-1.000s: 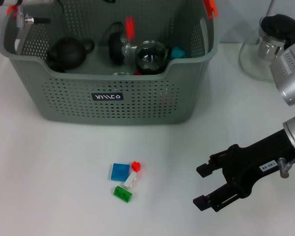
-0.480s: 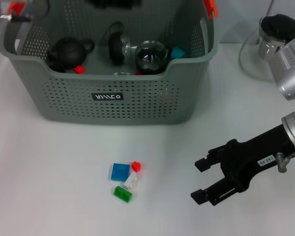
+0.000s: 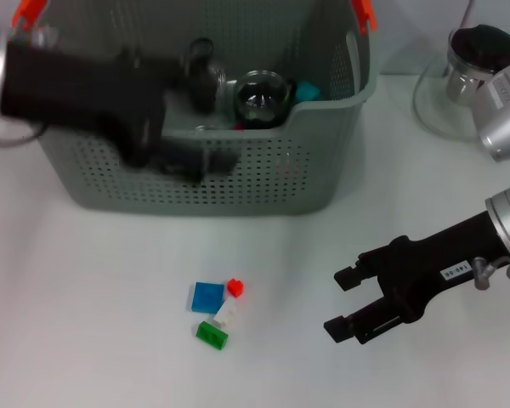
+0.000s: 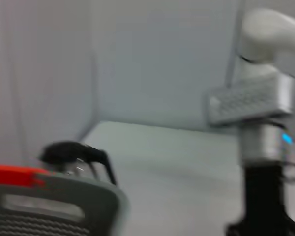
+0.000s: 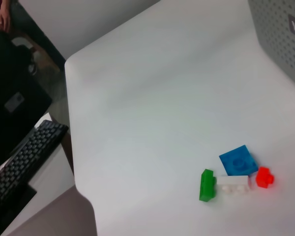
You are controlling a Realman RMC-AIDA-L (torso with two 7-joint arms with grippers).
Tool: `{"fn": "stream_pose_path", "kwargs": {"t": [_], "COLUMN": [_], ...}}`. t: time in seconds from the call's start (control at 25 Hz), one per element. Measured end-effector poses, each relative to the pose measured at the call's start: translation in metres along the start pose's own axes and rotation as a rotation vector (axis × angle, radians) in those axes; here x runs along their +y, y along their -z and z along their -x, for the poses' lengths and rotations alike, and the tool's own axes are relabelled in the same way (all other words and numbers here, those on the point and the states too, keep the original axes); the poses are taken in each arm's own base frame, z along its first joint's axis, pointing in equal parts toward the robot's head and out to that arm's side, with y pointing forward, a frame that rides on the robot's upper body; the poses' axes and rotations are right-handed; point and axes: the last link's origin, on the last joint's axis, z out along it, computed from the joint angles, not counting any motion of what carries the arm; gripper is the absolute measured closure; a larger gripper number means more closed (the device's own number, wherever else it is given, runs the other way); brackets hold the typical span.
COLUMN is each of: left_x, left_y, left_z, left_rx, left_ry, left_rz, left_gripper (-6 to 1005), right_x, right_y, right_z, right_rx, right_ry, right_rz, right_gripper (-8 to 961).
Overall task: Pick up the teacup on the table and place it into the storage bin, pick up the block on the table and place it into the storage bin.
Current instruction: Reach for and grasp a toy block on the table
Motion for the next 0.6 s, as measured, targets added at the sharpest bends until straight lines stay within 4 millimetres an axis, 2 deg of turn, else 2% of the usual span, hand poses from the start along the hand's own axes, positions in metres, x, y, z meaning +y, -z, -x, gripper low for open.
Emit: {"fn": "stream_pose_path", "kwargs": {"t": [0.24,0.44,0.6], "left_x": [0.019,0.017,0.013], "left_y": [0.003,-0.01,-0.025], "left_z": [0.031,0.055,0.066], "left_rx": [-0.061,-0.211,-0.333], "left_ry": [-0.084,-0.107,-0.135], "left_rz": [0.075,0.076,0.062], "left_gripper": [70,75,79], "right_x": [0.0,0.0,-0.001], "right_y": [-0.002,-0.003,-0.005], "right_z": [-0.002,-0.003,-0.001], "right_rx": [-0.002,-0.012,-0.018], "right_ry": [-0.025,-0.051,-0.065], "right_rz": [0.007,0.008,0.003], "right_gripper": [24,24,24]}}
